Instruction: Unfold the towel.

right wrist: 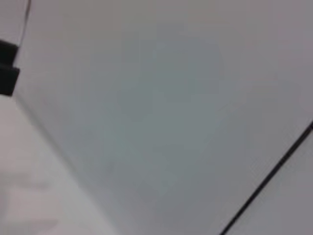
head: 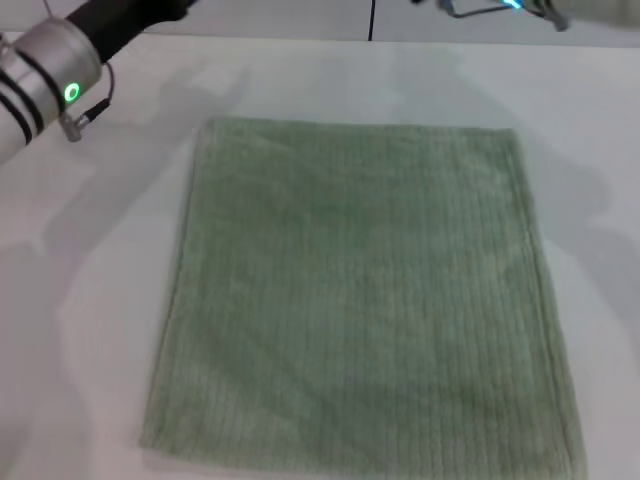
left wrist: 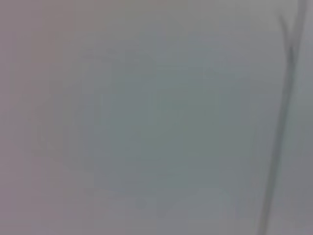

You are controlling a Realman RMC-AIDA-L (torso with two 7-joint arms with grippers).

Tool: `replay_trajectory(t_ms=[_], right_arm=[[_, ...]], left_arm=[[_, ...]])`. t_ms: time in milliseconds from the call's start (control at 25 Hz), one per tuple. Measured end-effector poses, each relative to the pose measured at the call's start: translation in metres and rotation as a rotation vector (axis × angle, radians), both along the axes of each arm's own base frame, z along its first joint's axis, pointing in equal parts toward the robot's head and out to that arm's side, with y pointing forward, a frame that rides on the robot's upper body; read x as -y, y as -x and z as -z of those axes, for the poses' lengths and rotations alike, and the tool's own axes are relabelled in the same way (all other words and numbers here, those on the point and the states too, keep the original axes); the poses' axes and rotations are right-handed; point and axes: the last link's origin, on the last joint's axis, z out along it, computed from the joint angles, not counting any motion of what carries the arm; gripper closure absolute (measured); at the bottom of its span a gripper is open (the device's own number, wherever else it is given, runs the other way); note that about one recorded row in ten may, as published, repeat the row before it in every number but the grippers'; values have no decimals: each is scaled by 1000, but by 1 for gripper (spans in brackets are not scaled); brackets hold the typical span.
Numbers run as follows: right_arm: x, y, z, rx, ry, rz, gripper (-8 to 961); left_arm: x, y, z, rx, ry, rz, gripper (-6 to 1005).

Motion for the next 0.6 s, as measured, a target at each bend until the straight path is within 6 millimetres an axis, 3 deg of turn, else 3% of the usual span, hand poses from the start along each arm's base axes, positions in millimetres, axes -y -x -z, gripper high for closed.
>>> replay_trajectory(t_ms=[200, 320, 600], right_arm=[[13, -13, 10, -112, -240, -109, 954], [31, -36, 16, -214, -318, -143, 954], [76, -117, 0, -428, -453, -63, 954]], left_arm=[[9, 16, 3, 24, -157, -40, 309], [15, 20, 5, 21, -204, -40, 309], [23, 28, 8, 3, -258, -60, 309]])
